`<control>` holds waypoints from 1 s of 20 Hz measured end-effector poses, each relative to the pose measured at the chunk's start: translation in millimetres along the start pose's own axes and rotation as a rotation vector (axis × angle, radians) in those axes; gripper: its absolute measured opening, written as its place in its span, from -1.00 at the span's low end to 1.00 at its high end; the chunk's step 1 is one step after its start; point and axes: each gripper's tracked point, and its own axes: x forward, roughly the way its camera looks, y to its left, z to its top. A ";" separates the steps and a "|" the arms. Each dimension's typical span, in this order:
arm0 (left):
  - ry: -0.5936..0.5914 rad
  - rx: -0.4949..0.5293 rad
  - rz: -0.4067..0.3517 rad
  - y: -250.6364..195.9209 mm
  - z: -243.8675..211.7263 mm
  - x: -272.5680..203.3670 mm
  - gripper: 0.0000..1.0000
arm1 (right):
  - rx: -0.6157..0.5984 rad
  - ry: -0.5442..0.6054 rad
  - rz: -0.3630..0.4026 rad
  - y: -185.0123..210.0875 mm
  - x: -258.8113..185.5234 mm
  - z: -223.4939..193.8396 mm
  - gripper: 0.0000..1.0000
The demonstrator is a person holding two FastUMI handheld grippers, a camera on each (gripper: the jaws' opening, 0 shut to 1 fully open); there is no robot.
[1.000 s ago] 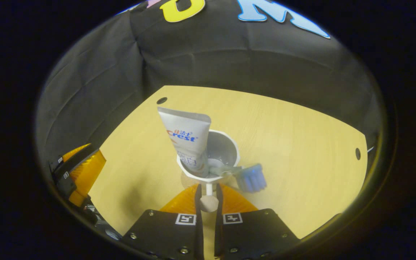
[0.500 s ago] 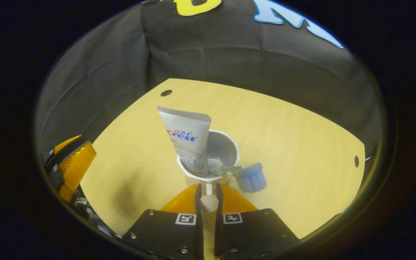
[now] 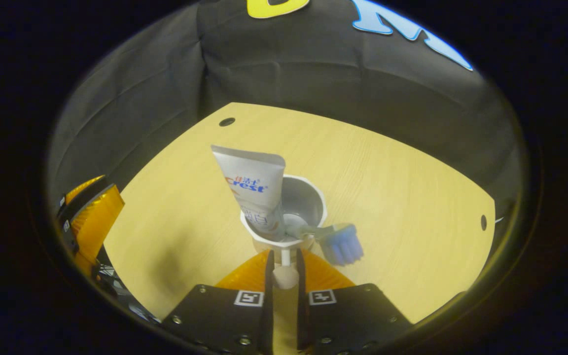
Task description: Put the toothbrush and toothpaste on the desktop into the cup, then pick up the cup and place it on the coaster on the desktop.
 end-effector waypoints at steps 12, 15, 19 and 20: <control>-0.105 -0.012 -0.131 -45.8 50.5 -42.1 -0.01 | 0.027 -0.176 -0.070 -12.6 -80.2 28.0 -0.45; -0.170 -0.026 -0.210 -69.8 84.3 -64.7 0.15 | 0.033 -0.309 -0.185 -23.9 -129.6 43.1 -0.58; -0.281 -0.052 -0.303 -88.8 130.1 -101.4 0.15 | 0.095 -0.458 -0.300 -30.4 -179.0 49.6 -0.58; -0.300 -0.055 -0.315 -89.4 137.6 -110.5 -0.20 | 0.110 -0.490 -0.322 -32.2 -186.3 48.9 -0.46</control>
